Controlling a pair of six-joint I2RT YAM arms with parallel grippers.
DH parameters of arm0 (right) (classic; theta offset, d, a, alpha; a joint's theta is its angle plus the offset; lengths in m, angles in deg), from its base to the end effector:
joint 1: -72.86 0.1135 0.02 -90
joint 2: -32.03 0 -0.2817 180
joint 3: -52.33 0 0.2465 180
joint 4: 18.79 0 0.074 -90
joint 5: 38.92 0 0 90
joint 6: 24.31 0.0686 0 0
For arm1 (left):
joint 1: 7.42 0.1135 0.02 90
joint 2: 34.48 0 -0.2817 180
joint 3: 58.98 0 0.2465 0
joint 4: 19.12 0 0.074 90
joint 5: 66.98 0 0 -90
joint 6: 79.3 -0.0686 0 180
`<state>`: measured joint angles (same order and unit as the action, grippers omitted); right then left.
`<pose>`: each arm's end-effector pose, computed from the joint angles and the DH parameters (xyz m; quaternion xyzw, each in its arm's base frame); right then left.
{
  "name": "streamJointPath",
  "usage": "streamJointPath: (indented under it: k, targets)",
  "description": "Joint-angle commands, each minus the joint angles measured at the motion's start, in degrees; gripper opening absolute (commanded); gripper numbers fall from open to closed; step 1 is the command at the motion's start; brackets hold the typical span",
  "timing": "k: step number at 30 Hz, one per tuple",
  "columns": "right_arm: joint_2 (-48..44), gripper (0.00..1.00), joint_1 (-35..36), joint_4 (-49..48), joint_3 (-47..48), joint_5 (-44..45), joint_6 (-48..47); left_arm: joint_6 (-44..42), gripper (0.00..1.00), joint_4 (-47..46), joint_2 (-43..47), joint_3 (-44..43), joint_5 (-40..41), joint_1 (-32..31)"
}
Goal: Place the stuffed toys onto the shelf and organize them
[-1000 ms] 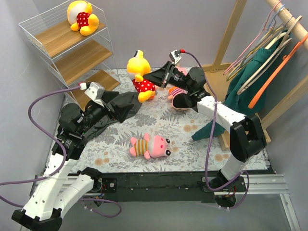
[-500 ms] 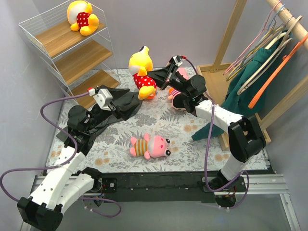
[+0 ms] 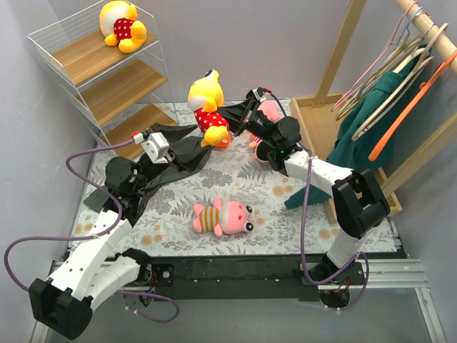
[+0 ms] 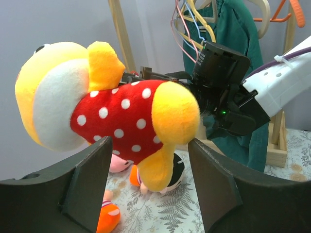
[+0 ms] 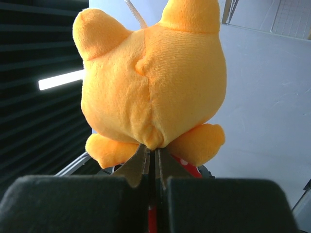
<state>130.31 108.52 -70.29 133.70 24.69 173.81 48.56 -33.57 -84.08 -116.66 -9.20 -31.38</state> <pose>0.3137 0.2626 0.3975 0.1045 0.4846 0.8523 0.1671 0.1711 -0.1160 0.4133 0.1645 0.5575 -0.5426 0.6063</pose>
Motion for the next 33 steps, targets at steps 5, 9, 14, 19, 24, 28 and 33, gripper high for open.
streamJointPath:
  k: [5,9,14,19,24,28,33]
  targets:
    - [0.1,0.01,0.5,-5.3,-1.5,3.9,2.5,-3.6,0.62,-0.1,-0.8,-2.4,0.4,-3.4]
    - [0.1,0.01,0.7,-5.2,-1.6,4.8,2.6,-5.0,0.60,0.2,-2.3,-2.7,1.7,-4.8]
    - [-0.2,0.01,1.4,-6.0,-2.2,4.4,2.9,-7.2,0.56,-0.5,-4.7,-3.2,4.2,-6.4]
    - [-1.2,0.01,1.9,-6.8,-5.1,4.3,2.9,-6.1,0.38,0.1,-7.3,-5.4,5.4,-7.1]
    - [-1.4,0.16,1.9,-9.5,-7.1,3.4,3.2,-6.0,0.00,3.0,-8.1,-7.9,7.4,-7.7]
    - [-1.2,0.41,1.5,-12.3,-9.4,1.6,2.5,-8.7,0.00,8.9,-6.8,-10.5,9.8,-7.7]
    - [-1.5,0.72,0.4,-14.6,-13.1,-1.5,1.8,-17.9,0.00,21.9,-5.7,-16.8,14.5,-7.7]
